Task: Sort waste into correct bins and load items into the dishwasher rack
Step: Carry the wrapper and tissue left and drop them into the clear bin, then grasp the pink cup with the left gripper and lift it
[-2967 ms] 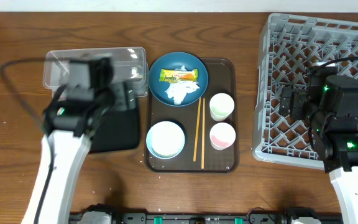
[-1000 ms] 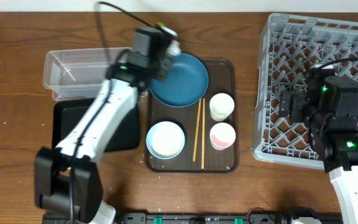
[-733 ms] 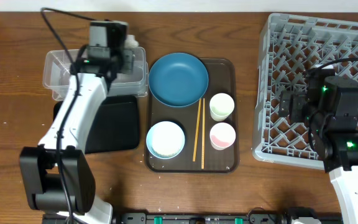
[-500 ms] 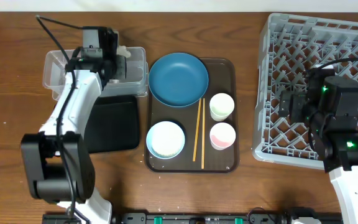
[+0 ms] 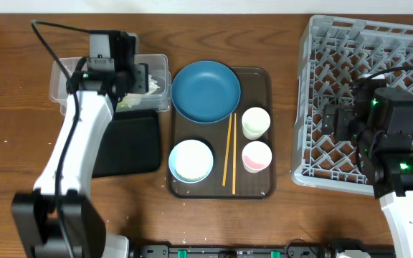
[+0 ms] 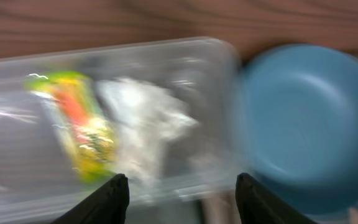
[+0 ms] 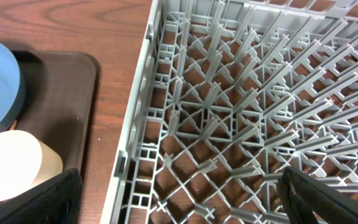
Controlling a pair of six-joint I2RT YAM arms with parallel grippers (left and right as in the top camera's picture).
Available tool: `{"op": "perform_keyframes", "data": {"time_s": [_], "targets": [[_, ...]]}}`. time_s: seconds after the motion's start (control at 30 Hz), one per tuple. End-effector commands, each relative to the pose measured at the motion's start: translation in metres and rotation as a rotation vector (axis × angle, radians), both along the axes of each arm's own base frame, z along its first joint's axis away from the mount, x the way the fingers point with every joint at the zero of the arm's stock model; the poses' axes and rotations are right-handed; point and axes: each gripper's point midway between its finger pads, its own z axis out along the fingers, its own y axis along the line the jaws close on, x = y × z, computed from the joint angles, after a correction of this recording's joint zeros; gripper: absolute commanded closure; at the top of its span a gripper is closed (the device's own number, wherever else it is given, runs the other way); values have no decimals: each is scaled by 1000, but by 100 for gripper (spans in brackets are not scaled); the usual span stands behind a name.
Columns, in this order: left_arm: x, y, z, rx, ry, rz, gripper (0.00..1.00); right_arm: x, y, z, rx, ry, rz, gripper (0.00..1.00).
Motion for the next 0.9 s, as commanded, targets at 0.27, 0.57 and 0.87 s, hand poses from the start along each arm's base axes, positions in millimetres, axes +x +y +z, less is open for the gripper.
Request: {"op": "perform_keyframes", "data": {"time_s": [0.27, 0.57, 0.87], "targets": [[-95, -154, -33, -285, 367, -320, 43, 3, -5, 9, -1, -21, -14, 1], [-150, -226, -77, -206, 516, -528, 44, 2, -5, 8, -1, -18, -14, 1], [-182, -257, -109, -149, 600, -621, 55, 2, -5, 8, -1, -18, -14, 1]]}}
